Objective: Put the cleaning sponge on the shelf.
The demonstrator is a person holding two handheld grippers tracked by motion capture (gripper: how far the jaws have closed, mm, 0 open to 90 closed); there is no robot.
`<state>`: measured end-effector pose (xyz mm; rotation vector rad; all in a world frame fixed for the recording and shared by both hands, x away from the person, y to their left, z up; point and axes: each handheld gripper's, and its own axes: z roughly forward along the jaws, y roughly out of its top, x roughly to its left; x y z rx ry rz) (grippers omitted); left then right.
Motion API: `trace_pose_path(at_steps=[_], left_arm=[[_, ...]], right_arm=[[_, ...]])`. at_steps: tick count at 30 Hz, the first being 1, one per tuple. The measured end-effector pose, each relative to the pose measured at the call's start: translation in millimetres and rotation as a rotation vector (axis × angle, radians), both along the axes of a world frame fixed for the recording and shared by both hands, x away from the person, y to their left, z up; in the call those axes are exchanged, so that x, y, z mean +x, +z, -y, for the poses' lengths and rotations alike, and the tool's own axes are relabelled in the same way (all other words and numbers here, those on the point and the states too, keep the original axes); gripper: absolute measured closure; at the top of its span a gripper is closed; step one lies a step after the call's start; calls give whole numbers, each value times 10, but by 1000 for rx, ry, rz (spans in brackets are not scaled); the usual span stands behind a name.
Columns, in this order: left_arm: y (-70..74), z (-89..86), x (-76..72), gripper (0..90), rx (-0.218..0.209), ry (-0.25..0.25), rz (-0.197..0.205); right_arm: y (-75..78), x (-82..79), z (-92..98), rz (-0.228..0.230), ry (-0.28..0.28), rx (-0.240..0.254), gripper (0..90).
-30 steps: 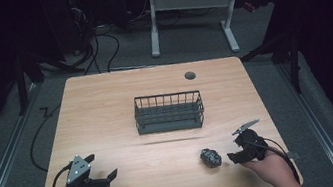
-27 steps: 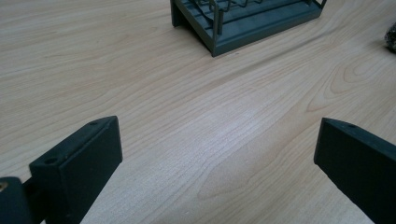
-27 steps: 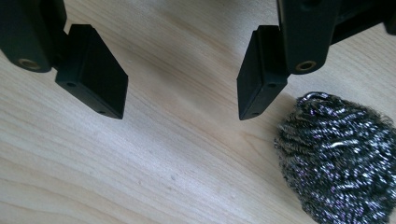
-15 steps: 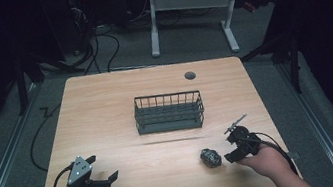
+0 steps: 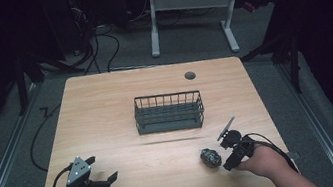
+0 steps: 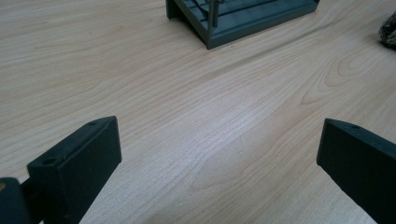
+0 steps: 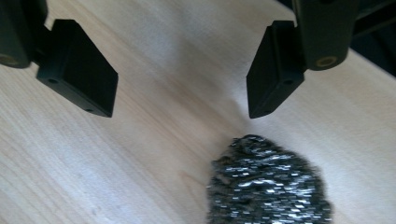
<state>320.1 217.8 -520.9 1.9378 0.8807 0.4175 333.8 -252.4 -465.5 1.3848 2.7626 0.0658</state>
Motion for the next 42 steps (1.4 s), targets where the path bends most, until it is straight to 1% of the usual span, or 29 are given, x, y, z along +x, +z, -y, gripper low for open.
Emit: trace_pose_path(at_steps=[1,2,5,6,7,9,10,11,12,13,14,15,16,17,18,19,20,21,22,23,24,26,28,29,31,33,34,35,42], left_arm=[[-3,7,-1,5,3,-3,-1],[-7,17,-2,4,6,-7,1],[-7,22,-3,4,3,-7,0],[-7,22,-3,4,3,-8,0],[-7,19,-1,4,2,-8,0],[-6,16,0,4,2,-7,0],[-5,12,-1,4,0,-6,0],[-2,6,-3,4,1,-6,-2],[-3,4,-4,4,-3,-4,0],[0,-3,-4,4,-4,-3,1],[0,-3,-4,4,-4,-3,1],[2,-6,-3,4,-5,-2,2],[1,-8,4,4,-9,0,5],[1,-8,4,4,-9,0,5],[0,-11,12,4,-7,0,-2],[0,-11,12,4,-7,0,-2],[-2,-9,13,4,-8,0,-1],[-5,-4,12,4,-10,1,-1],[-5,-2,9,4,-9,0,-2],[-6,-3,6,4,-10,-1,-1],[-5,-3,2,4,-11,0,0],[2,-8,-5,4,-14,0,0],[3,-11,-7,4,-16,3,1],[3,-11,-7,4,-16,3,1],[-2,-4,-6,4,-17,3,-2],[-7,3,-1,4,-10,1,-4],[-9,7,1,4,-9,-2,-6],[-11,14,2,4,-7,-2,-4],[-17,21,18,4,-4,-6,-6]], right_arm=[[0,0,0,0,0,0,239],[37,-17,-45,-2,6,12,230],[73,-23,-99,4,15,23,220],[92,-24,-132,1,12,31,214],[111,-17,-196,3,23,47,204],[110,-11,-232,4,25,55,197],[105,-12,-269,-1,9,61,194],[77,7,-330,-6,5,61,188],[44,55,-321,12,77,64,188],[26,56,-350,-2,55,62,189],[12,42,-388,-21,1,57,190],[12,42,-388,-21,1,57,190],[-40,76,-397,-11,32,68,214],[-40,76,-397,-11,32,68,214],[-83,98,-410,-6,39,68,247],[-83,98,-410,-6,39,68,247],[-101,101,-421,-14,21,72,279],[-118,108,-426,-13,18,77,324],[-127,122,-435,-6,26,80,413],[-127,122,-435,-6,26,80,413],[-107,134,-438,7,25,95,436],[-89,136,-438,9,20,103,443],[-23,133,-439,26,20,109,450],[-23,133,-439,26,20,109,450],[60,131,-432,33,28,104,452],[87,135,-427,32,31,103,452],[142,141,-418,34,24,95,452],[142,141,-418,34,24,95,452],[342,224,-385,49,34,111,452]])
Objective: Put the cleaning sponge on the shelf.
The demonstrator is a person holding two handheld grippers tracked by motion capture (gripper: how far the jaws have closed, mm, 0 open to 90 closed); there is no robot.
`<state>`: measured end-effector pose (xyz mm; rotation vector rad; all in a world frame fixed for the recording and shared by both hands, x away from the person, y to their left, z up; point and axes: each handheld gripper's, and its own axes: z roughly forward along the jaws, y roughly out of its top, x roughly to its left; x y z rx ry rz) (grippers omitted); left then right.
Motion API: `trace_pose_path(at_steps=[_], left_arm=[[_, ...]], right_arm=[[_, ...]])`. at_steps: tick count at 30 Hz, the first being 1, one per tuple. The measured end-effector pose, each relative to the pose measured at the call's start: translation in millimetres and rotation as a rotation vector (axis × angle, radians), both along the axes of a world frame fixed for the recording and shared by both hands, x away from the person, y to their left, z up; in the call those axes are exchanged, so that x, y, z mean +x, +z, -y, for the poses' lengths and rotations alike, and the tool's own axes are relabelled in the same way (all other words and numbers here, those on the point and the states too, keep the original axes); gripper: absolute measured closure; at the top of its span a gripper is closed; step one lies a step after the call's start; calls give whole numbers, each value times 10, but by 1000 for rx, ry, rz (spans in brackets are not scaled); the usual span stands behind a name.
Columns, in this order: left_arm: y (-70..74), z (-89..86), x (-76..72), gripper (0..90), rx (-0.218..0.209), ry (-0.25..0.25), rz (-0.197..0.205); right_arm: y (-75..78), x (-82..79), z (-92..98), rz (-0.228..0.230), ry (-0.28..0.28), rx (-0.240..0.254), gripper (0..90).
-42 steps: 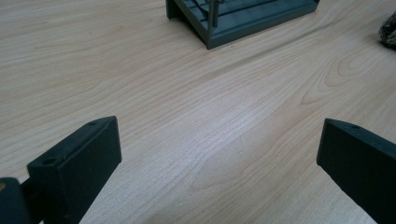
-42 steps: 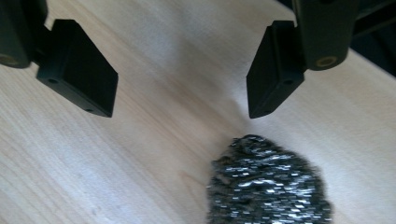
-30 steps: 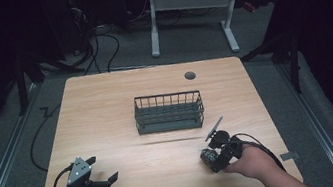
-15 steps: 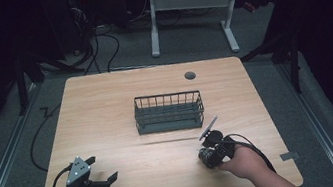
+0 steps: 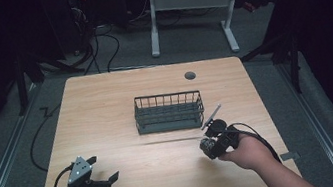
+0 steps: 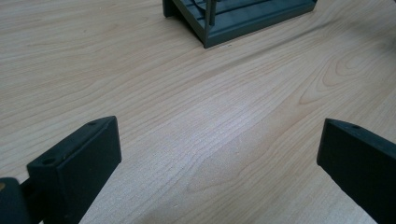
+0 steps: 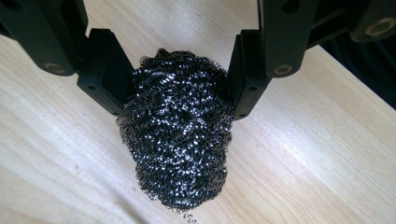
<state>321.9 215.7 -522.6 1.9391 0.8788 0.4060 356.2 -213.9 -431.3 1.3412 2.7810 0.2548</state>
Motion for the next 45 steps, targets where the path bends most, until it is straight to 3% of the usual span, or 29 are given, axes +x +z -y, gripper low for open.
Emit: trace_pose_path(at_steps=[16,37,45], left_arm=[[5,13,11,4,-8,-7,0],[1,1,26,5,-8,-11,3],[27,-17,9,5,3,3,26]], right_arm=[[326,204,-27,-23,-3,23,452],[464,565,-19,-30,-41,31,452],[556,704,-63,-27,-59,27,452]])
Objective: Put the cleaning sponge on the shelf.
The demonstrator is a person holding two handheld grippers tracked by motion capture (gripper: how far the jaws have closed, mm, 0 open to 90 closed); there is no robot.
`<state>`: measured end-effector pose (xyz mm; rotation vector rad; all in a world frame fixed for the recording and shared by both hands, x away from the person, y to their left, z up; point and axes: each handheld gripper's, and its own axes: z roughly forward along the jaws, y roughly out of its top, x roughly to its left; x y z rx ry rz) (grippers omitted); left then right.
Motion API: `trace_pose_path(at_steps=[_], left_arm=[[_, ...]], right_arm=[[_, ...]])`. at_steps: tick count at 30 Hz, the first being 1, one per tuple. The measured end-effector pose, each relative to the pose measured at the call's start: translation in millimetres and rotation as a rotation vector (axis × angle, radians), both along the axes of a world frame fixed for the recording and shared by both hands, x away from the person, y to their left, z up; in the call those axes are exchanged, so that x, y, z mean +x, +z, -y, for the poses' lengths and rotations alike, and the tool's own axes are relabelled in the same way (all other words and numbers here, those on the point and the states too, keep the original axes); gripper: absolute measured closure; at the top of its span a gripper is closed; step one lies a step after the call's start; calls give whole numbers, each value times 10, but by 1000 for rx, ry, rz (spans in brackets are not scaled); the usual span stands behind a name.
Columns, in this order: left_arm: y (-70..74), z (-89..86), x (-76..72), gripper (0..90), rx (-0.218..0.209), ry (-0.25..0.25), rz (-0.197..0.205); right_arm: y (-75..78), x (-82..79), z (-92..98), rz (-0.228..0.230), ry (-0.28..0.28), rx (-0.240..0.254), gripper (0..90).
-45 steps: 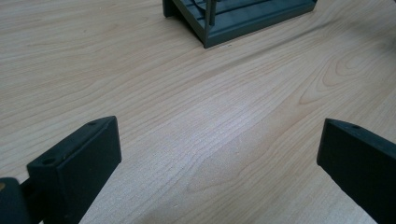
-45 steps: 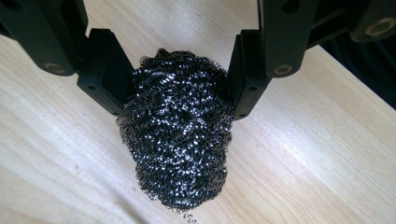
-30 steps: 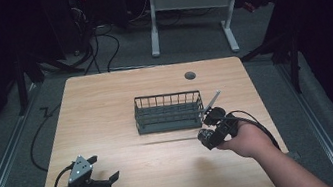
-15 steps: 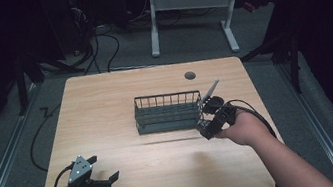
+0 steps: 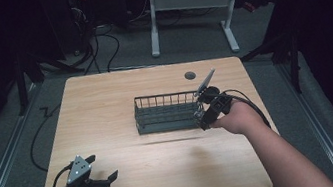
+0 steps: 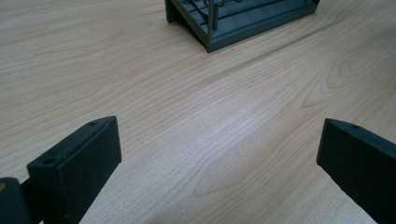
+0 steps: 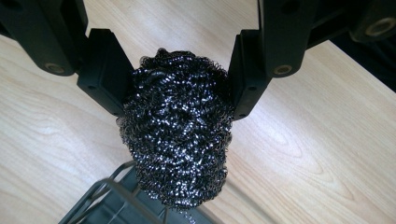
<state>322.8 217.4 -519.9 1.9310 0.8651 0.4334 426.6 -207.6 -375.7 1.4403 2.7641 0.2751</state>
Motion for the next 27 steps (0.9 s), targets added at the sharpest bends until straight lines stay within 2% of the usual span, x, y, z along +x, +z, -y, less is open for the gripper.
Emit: trace_pose_path(at_steps=[2,5,6,9,10,14,18,21,23,27], left_arm=[[2,-2,-3,5,-2,-2,0],[5,10,-10,5,-9,-3,7],[9,15,-11,5,-6,-6,8],[5,34,-15,5,-1,-13,9],[4,37,-17,5,0,-13,9],[12,45,-23,5,-6,-12,14],[13,55,-7,5,-3,-15,12],[5,58,3,5,-4,-19,9],[5,51,4,5,-5,-19,6],[17,36,-3,5,-11,-17,16]], right_arm=[[15,18,-3,5,7,4,452],[64,64,-29,10,-18,16,452],[75,95,-26,19,-3,14,452],[133,141,-68,19,-25,15,452],[156,178,-77,34,-4,10,452],[183,249,-104,32,-9,14,452],[188,319,-122,35,-4,28,452],[181,370,-151,28,-22,26,452],[161,418,-157,30,-8,21,451],[122,517,-192,26,-16,9,451]])
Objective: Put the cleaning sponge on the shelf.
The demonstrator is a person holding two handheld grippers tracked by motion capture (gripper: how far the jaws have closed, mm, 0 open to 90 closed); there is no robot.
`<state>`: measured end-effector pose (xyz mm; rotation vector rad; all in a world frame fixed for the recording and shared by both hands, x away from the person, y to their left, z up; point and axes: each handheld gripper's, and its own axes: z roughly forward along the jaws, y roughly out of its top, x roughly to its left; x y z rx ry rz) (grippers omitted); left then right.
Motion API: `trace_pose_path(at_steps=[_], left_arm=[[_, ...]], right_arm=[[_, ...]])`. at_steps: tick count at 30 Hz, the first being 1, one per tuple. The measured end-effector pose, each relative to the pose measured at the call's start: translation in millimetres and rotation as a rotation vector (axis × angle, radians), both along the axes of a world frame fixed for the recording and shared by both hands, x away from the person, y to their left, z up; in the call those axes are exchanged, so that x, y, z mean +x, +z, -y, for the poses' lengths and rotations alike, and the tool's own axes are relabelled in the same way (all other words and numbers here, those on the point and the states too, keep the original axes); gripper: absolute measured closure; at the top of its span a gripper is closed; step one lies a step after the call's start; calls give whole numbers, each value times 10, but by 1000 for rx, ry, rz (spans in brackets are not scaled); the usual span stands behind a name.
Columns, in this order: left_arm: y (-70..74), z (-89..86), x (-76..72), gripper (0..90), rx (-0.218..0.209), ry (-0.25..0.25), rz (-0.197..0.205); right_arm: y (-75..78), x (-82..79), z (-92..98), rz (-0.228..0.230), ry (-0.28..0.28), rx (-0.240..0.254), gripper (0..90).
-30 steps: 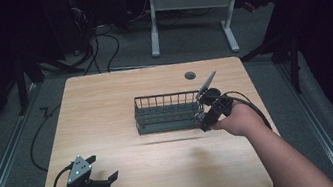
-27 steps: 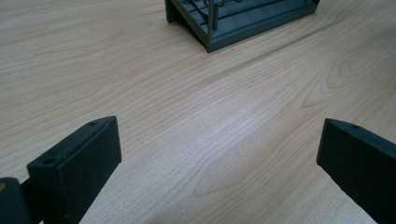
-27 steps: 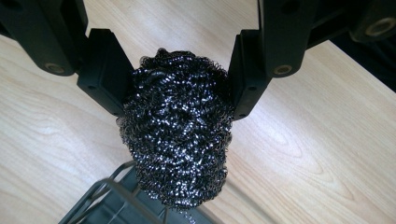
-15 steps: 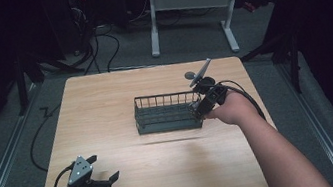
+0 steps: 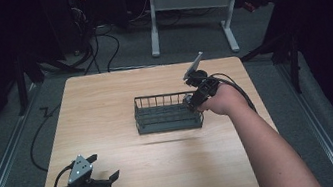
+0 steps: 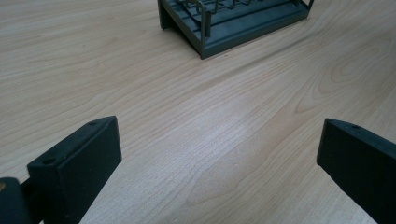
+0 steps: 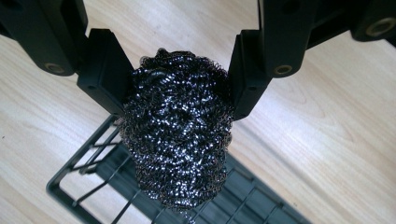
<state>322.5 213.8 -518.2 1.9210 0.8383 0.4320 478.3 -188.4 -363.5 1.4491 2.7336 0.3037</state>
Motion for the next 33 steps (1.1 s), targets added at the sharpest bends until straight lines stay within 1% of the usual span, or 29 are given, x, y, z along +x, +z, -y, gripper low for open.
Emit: trace_pose_path(at_steps=[3,5,6,7,8,9,12,16,17,19,20,22,23,24,25,26,27,29,30,31,32,33], left_arm=[[3,0,-1,5,1,-2,-1],[6,2,-1,5,4,-5,-3],[5,7,-1,5,1,-5,-1],[7,10,-3,5,4,-9,-2],[7,10,-3,5,4,-9,-2],[7,12,-4,5,4,-9,-2],[5,13,-3,5,6,-12,-2],[6,10,6,5,3,-12,-3],[6,10,7,5,3,-12,-5],[4,12,7,6,4,-12,-4],[4,13,6,6,3,-13,-5],[4,14,5,5,3,-15,-5],[4,14,5,6,3,-15,-5],[2,15,7,6,3,-15,-6],[1,17,7,6,1,-15,-6],[1,15,9,6,1,-15,-6],[1,15,9,5,1,-15,-6],[3,11,7,5,2,-15,-7],[0,8,8,5,0,-15,-8],[0,8,8,5,0,-15,-8],[0,5,11,5,0,-15,-9],[0,5,11,6,0,-15,-9]], right_arm=[[-8,42,-22,6,8,-5,451],[-2,86,-58,6,-6,-2,451],[-4,108,-65,10,-1,-1,450],[-15,151,-96,12,1,-11,450],[-15,151,-96,12,1,-11,450],[-22,169,-117,7,-7,-10,450],[-74,255,-184,-2,1,-14,449],[-119,297,-214,-10,-14,-13,449],[-175,334,-228,-16,-7,-21,448],[-204,349,-242,-23,-10,-22,448],[-237,367,-250,-24,0,-28,447],[-316,408,-293,-33,-9,-35,446],[-316,408,-293,-33,-9,-35,446],[-380,438,-304,-44,-10,-39,445],[-380,438,-304,-44,-10,-39,445],[-447,456,-316,-55,-24,-47,445],[-447,456,-316,-55,-24,-47,445],[-519,479,-318,-58,-15,-59,443],[-563,489,-319,-70,-34,-54,442],[-563,489,-319,-70,-34,-54,442],[-612,499,-315,-76,-38,-66,438],[-612,499,-315,-76,-38,-66,438]])
